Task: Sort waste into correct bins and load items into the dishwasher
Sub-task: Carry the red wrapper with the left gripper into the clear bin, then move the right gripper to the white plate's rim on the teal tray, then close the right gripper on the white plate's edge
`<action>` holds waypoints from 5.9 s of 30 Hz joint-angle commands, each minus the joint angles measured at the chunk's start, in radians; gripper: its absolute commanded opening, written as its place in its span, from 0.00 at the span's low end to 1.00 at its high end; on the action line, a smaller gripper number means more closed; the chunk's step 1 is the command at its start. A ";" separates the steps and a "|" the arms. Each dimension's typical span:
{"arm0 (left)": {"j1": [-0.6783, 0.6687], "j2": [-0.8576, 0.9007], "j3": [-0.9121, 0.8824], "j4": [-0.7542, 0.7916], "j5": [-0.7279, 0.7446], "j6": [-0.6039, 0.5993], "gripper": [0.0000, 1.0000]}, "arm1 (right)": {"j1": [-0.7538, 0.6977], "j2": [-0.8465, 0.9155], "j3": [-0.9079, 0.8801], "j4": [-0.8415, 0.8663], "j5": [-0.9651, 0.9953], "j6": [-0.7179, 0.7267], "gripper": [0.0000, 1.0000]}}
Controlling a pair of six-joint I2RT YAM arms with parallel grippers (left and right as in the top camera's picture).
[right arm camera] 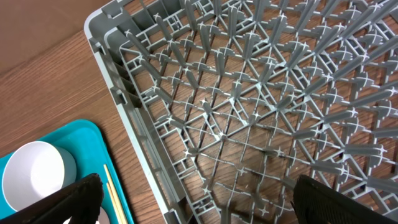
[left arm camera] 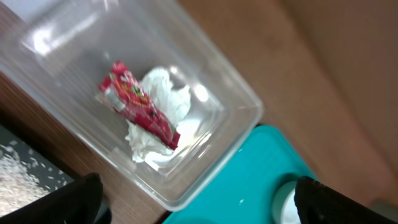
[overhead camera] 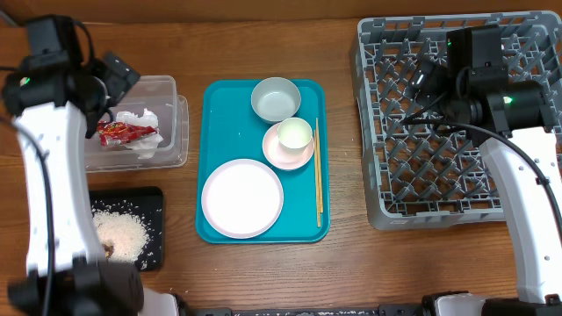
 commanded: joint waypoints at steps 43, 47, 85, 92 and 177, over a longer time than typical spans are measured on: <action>-0.001 -0.126 0.015 -0.120 -0.243 0.009 1.00 | 0.225 0.005 -0.046 -0.012 -0.650 -0.046 1.00; -0.001 -0.126 0.015 -0.119 -0.243 0.010 1.00 | 0.359 0.011 -0.101 0.029 -0.575 -0.044 1.00; -0.001 -0.126 0.015 -0.119 -0.243 0.010 1.00 | 0.694 0.349 -0.364 0.340 -0.324 0.504 0.97; -0.001 -0.126 0.015 -0.119 -0.243 0.009 1.00 | 0.747 0.349 -0.386 0.412 -0.286 0.505 0.80; -0.001 -0.126 0.015 -0.120 -0.243 0.009 1.00 | 0.809 0.283 -0.385 0.346 -0.257 0.589 0.04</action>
